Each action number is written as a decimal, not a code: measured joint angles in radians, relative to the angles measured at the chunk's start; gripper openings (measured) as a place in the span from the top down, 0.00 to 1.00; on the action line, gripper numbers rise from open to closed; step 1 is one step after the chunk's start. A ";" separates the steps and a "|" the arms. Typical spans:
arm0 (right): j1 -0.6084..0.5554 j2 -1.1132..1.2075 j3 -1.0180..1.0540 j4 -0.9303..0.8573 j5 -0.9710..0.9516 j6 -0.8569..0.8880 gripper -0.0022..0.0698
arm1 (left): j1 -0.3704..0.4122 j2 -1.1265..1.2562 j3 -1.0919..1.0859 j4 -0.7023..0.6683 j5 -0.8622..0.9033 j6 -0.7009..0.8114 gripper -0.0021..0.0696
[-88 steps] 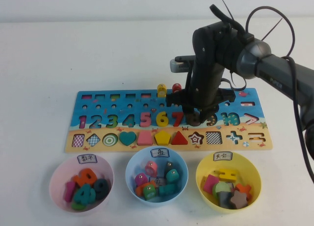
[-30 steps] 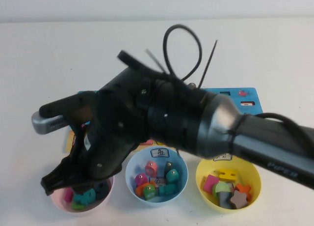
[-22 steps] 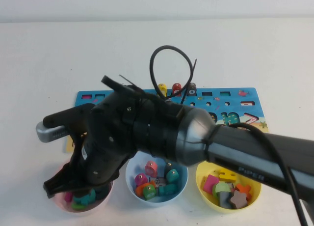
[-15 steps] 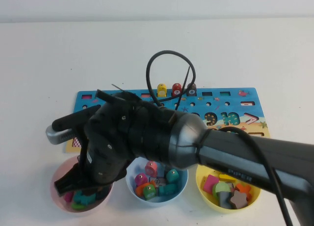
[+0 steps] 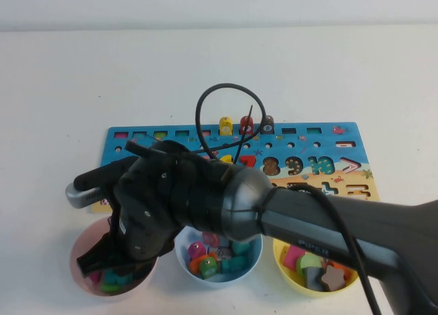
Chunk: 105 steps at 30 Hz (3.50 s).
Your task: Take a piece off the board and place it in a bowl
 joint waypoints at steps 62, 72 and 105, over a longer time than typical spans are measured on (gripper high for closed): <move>0.019 -0.914 0.789 -0.078 -0.092 -0.236 0.99 | 0.000 0.000 0.000 0.002 0.002 0.000 0.98; 0.019 -1.091 0.962 -0.079 -0.014 -0.237 0.99 | 0.000 0.000 0.000 0.002 0.002 0.000 0.98; -0.882 -1.736 1.506 -0.023 -0.574 -0.237 0.99 | 0.000 0.000 0.000 0.002 0.002 0.000 0.98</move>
